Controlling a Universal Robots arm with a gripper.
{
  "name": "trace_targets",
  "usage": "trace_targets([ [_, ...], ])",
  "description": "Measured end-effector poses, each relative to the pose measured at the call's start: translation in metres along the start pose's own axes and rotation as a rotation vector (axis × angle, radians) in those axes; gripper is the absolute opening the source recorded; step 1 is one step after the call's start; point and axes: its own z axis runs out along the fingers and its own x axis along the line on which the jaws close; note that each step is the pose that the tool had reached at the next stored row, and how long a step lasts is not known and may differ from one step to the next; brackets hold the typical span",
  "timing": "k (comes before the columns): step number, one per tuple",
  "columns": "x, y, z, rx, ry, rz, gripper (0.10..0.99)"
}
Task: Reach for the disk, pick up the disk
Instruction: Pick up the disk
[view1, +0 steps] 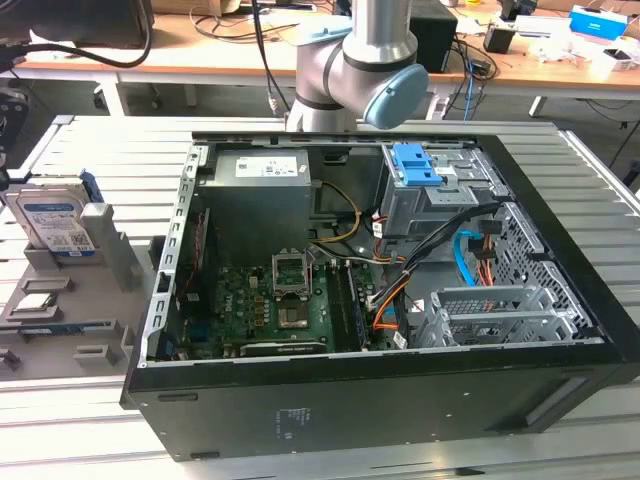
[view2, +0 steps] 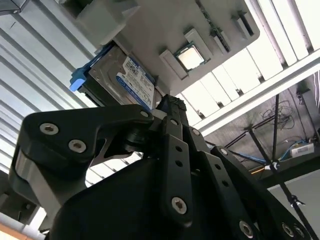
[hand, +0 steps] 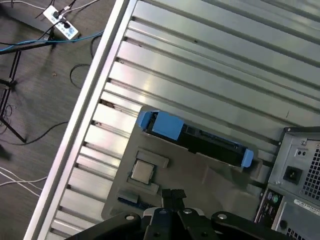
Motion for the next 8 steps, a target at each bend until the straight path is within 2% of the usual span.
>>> trace_targets([
  [6, 0.0, 0.0, 0.0, 0.0, 0.005, -0.129, 0.106],
  [8, 0.0, 0.0, 0.0, 0.0, 0.006, -0.156, 0.106],
])
